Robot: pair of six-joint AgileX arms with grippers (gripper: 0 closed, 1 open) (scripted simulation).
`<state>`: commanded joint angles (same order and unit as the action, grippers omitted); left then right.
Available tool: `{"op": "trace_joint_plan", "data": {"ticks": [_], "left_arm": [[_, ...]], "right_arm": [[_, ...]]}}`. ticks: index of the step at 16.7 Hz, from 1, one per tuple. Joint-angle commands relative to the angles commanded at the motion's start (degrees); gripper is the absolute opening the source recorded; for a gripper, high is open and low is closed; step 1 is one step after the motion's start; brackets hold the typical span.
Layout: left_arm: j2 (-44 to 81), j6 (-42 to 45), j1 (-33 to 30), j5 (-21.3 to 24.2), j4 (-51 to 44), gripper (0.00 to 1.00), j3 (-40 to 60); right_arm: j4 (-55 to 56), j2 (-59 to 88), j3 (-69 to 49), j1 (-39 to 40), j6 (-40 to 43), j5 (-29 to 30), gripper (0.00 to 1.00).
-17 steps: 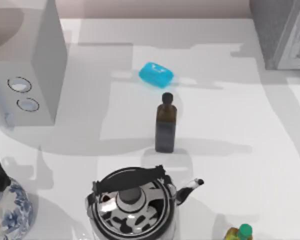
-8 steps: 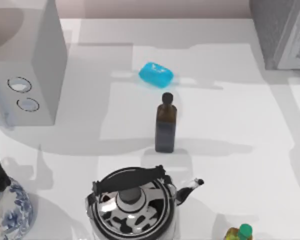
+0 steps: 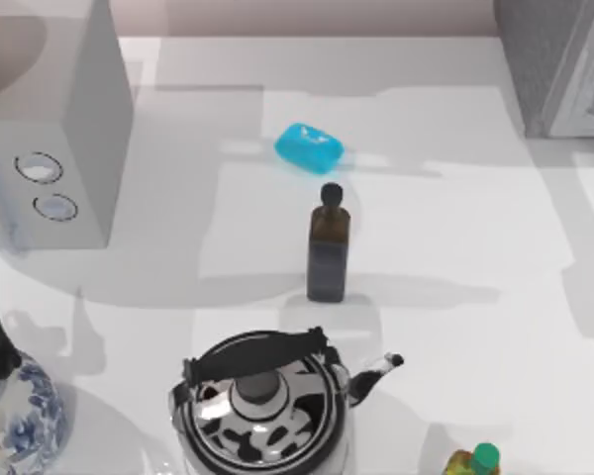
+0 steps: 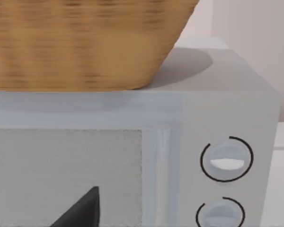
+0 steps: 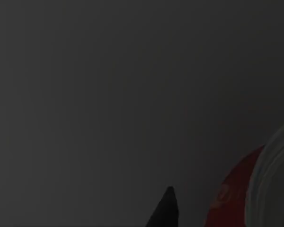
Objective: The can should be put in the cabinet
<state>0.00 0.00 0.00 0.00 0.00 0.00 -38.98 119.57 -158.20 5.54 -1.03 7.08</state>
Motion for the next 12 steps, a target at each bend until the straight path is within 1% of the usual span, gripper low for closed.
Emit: {"op": "trace_joint_plan", "data": {"ticks": [4, 12], "left_arm": [[0.0, 0.0, 0.0, 0.0, 0.0, 1.0, 0.0], [0.0, 0.0, 0.0, 0.0, 0.0, 1.0, 0.0]], "right_arm": [[0.0, 0.0, 0.0, 0.0, 0.0, 0.0, 0.0], [0.0, 0.0, 0.0, 0.0, 0.0, 0.0, 0.6]]}}
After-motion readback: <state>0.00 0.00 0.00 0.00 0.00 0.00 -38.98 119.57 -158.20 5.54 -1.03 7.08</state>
